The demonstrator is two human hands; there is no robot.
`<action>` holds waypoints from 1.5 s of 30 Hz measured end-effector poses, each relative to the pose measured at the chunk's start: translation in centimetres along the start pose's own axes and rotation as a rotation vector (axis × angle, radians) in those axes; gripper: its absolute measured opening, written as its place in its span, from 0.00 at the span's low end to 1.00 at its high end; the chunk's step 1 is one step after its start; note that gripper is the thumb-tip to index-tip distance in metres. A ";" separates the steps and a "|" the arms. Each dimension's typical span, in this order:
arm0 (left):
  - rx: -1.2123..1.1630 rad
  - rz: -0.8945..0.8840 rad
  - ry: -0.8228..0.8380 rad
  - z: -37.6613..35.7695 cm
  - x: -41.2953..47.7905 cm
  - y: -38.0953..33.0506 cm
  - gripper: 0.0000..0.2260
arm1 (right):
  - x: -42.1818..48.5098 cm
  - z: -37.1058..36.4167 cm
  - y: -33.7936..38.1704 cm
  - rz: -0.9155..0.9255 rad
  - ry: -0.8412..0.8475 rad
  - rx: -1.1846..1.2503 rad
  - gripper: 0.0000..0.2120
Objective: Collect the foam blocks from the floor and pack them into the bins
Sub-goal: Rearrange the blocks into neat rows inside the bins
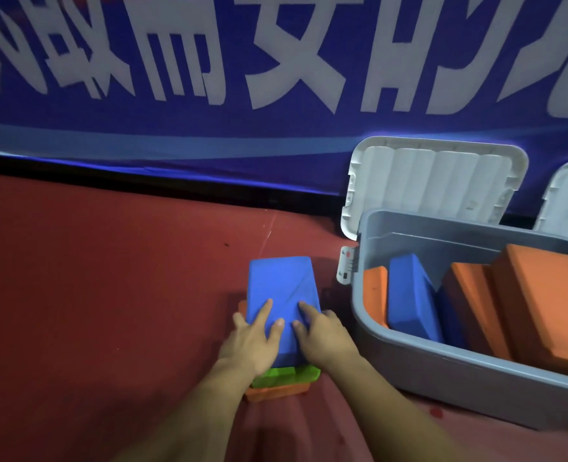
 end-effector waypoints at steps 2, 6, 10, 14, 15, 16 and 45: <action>0.026 -0.013 -0.179 2.3 -0.2 -1.1 0.27 | -0.8 1.9 0.8 0.051 -0.102 0.026 0.21; -0.064 -0.253 -0.487 6.8 -1.6 -7.8 0.31 | -3.1 8.0 1.2 0.154 -0.360 0.135 0.17; -0.115 -0.489 -0.517 5.6 -2.8 -16.5 0.30 | -5.2 13.9 -3.5 0.097 -0.579 0.211 0.16; -0.119 -0.610 -0.433 1.0 -3.1 -24.1 0.28 | -7.7 18.6 -10.2 -0.012 -0.733 0.149 0.15; -0.113 -0.631 -0.411 -0.3 -3.1 -25.9 0.28 | -8.5 19.7 -12.0 -0.054 -0.781 0.093 0.15; -0.110 -0.650 -0.386 -1.7 -3.3 -27.8 0.29 | -9.5 20.8 -13.9 -0.107 -0.832 0.046 0.16; -0.279 -0.547 -0.202 1.8 -4.2 -30.8 0.24 | -10.1 23.9 -14.8 -0.076 -0.840 0.249 0.28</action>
Point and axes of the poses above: each hand's wrist, its own x-axis towards the middle knuckle, its own z-axis out of the back of the hand, y = z × x, the point moved 9 cm from there along x, towards the middle knuckle, and after that the axes turned 8 degrees about y, right-handed, at the moved point
